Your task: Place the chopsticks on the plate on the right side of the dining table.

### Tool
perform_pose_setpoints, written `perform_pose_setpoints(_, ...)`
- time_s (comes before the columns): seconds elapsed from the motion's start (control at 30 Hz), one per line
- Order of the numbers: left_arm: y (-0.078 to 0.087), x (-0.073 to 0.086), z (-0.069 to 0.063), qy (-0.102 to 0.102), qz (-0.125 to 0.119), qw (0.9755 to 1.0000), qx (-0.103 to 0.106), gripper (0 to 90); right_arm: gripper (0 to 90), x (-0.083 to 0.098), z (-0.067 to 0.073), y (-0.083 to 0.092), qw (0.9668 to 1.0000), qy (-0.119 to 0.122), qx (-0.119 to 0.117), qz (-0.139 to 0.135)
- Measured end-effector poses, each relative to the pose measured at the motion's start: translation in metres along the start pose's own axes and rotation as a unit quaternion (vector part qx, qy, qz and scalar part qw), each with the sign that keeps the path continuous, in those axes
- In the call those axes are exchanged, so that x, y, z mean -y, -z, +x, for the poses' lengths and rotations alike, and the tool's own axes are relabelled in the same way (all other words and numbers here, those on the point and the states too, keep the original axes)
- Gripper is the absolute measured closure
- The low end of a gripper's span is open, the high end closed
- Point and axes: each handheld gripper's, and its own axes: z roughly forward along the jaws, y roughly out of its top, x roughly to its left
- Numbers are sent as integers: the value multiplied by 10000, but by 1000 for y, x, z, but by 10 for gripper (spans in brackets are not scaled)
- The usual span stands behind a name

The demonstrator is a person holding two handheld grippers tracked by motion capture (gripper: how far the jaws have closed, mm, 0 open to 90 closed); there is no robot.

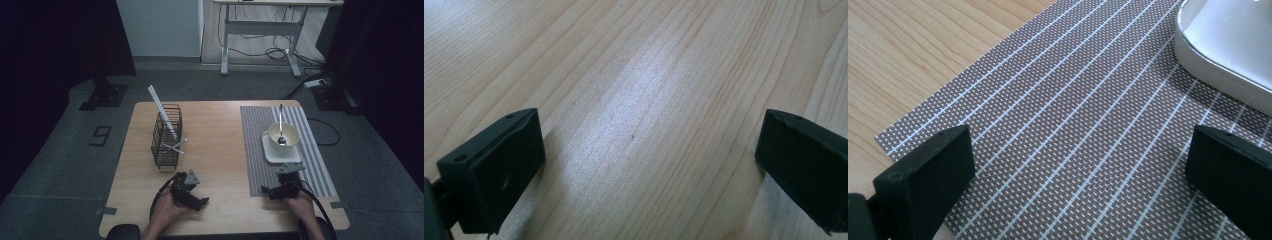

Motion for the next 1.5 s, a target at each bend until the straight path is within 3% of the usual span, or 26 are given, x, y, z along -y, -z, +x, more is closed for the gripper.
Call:
perform_pose_setpoints(0.57,1,1,-2,95,2,9999,-84,0,0,-1,-1,0,10000,30,-25,5)
perform_pose_setpoints(0.9,1,1,-2,94,2,9999,-83,0,0,-6,4,2,9997,90,-138,192)
perform_pose_setpoints(1.27,1,1,-2,91,3,9999,-83,0,0,-35,12,15,9988,358,-282,174)
perform_pose_setpoints(1.5,1,1,-2,80,6,9999,-81,0,0,-68,21,21,9971,572,-491,131)
